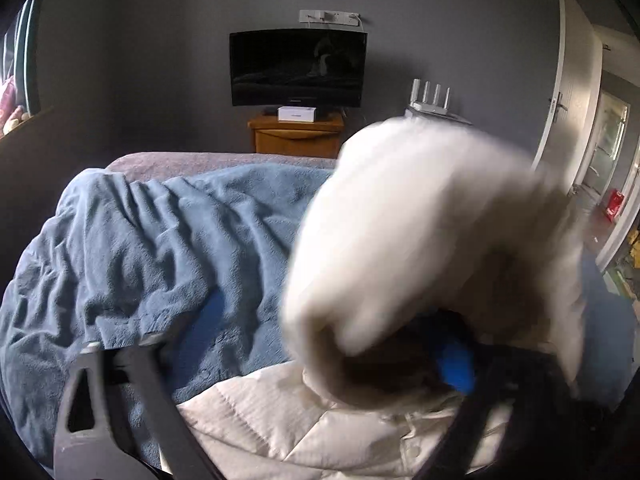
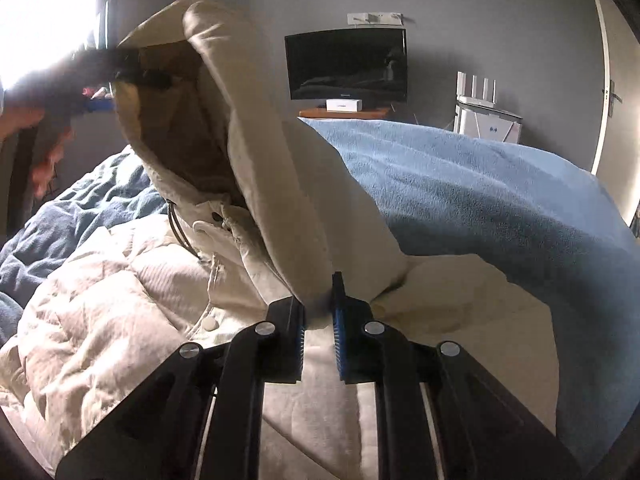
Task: Fold large clothes
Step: 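Lift the hood with both grippers and fold it down over the jacket body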
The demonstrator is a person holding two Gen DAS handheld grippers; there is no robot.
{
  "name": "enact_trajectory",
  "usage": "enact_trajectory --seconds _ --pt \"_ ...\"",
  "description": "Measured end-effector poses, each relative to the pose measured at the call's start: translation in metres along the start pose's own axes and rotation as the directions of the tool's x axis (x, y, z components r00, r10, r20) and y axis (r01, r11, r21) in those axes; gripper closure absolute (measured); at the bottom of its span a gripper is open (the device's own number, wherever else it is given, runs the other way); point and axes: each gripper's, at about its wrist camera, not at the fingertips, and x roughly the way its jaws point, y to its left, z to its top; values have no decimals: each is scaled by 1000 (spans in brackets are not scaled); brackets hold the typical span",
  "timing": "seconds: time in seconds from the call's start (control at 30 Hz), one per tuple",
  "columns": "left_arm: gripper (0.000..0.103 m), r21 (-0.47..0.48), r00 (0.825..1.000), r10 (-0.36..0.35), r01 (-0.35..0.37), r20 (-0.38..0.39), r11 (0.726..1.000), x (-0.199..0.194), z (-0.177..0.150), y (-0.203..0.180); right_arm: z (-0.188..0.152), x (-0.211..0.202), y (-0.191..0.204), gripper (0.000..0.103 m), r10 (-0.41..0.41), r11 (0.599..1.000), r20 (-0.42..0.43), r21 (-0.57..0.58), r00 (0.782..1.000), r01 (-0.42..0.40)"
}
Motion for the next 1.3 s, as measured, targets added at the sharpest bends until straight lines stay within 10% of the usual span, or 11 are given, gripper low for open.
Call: enact_trajectory --seconds 0.03,0.1,0.27,0.43,0.8,0.97,1.17,1.3 --pt "71 5 1000 -14 14 0 1000 -3 1 -2 1 0 0 93 -2 1000 1 -4 1000 2" --pt "91 32 1000 -5 5 -12 999 -8 -3 -6 0 -2 0 93 -7 1000 1 -2 1000 7" --pt "94 100 1000 -26 24 17 995 -53 -37 -11 0 -7 0 87 6 999 -32 49 999 -4" --pt "94 136 998 -62 61 -1 989 -98 -99 -9 -6 -45 -9 34 39 994 3 99 999 -39" --pt "94 49 988 -100 107 -117 993 -96 -206 10 -22 -113 43 31 287 957 -59 -24 956 -289" --pt "93 119 990 -77 92 -121 989 -84 -221 8 -18 -120 52 31 259 966 -64 -8 964 -260" --pt "73 82 988 -114 123 -104 989 -94 -221 12 -3 -115 50 31 217 976 -77 11 973 -217" --pt "21 27 986 -124 127 -114 991 -96 -220 20 -8 -111 47 31 207 978 -97 28 974 -205"
